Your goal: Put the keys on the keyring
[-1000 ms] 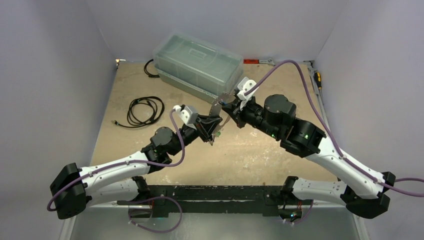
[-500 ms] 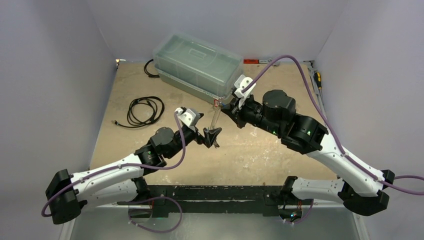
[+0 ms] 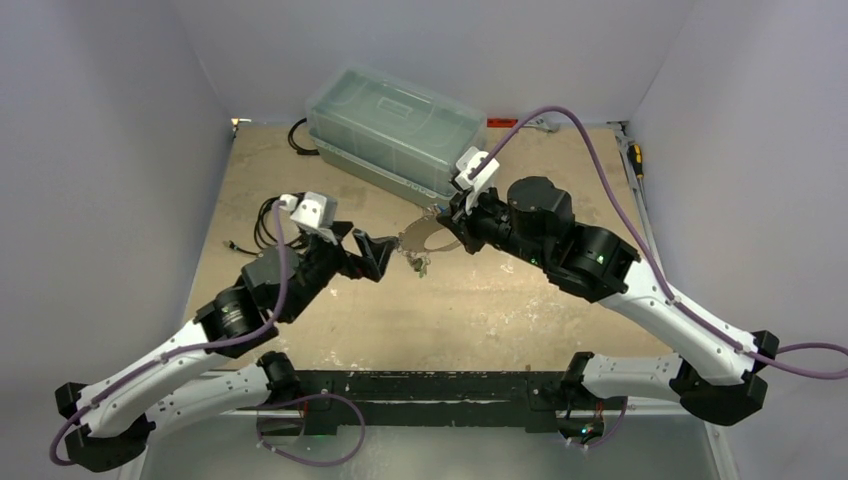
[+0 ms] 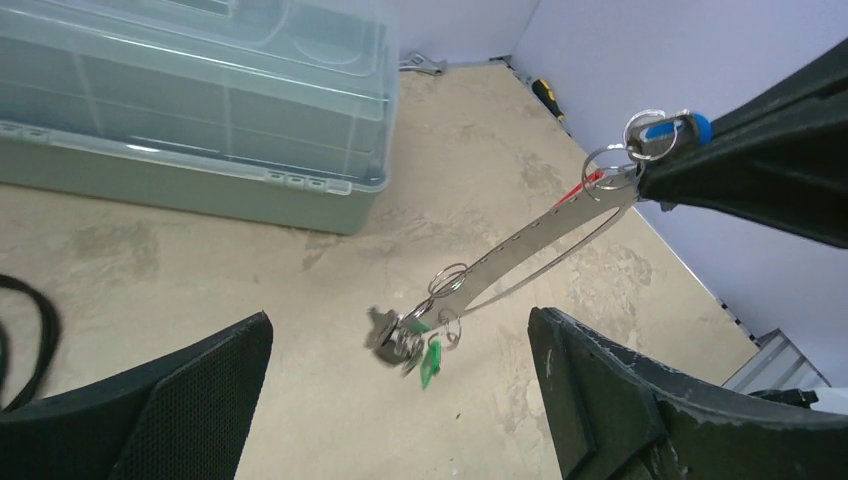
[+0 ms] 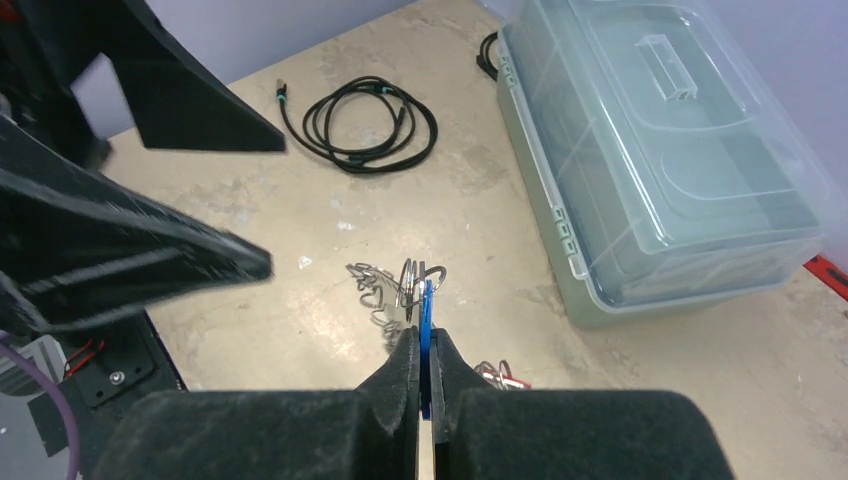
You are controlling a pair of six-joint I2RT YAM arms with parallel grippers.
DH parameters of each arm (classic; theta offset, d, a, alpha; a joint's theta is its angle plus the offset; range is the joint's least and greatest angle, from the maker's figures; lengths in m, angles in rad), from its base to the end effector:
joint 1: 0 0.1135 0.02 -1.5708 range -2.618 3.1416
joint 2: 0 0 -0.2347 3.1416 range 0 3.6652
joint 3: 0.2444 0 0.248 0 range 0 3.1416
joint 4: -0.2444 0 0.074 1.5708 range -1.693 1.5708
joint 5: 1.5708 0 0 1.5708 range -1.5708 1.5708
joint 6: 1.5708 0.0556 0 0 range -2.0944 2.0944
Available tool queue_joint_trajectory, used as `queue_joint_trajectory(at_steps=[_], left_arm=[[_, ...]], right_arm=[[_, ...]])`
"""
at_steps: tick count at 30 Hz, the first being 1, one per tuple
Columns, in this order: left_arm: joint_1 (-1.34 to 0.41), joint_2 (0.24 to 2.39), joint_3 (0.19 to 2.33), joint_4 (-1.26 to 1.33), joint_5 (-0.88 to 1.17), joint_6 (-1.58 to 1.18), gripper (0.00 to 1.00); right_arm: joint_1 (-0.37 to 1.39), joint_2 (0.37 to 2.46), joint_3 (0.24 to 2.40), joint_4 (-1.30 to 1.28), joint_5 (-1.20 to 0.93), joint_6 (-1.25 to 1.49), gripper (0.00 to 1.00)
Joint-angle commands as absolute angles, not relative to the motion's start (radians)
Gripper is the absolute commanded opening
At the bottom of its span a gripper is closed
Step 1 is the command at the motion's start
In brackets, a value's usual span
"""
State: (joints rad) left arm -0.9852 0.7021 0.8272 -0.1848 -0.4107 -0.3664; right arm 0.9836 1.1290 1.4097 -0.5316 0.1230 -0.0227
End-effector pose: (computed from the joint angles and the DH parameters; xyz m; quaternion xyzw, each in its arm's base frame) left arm 0.1273 -0.1518 0.3472 0.0838 0.7213 -0.3041 0.6166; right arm 0.1494 0.2121 0.4179 -0.3472 0.7090 0.2398 0.5651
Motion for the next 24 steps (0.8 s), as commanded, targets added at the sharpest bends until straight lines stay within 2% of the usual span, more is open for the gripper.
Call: queue_joint_trajectory(at_steps=[1,5,8,13,24], left_arm=[[-0.988,0.658,0.978,-0.485,-0.536,-0.449,0.99],[-0.988,0.579,0.99,-0.538,-0.631,-0.356,0.99],[-0.989,0.504,0.92,-0.508,-0.717,-0.29,0.99],[-0.986,0.399,0.799,-0.457,-0.737,-0.223,0.99],[-0.986,0.477,0.804,-0.512,-0.742,-0.237,0.99]], right_arm=[[0.988,1.125,1.446,-0.477,0.154,-0.007,0.0],[0.988,1.133,1.44,-0.477,0.159,-0.007,0.0],[0.988,1.141,1.443,-0.477,0.157,0.015,0.0],[0.988,1.16,1.445,-0.474,0.15,0.033,0.0],[0.989,1.267,1.411,-0.387,0.102,0.074,0.0]])
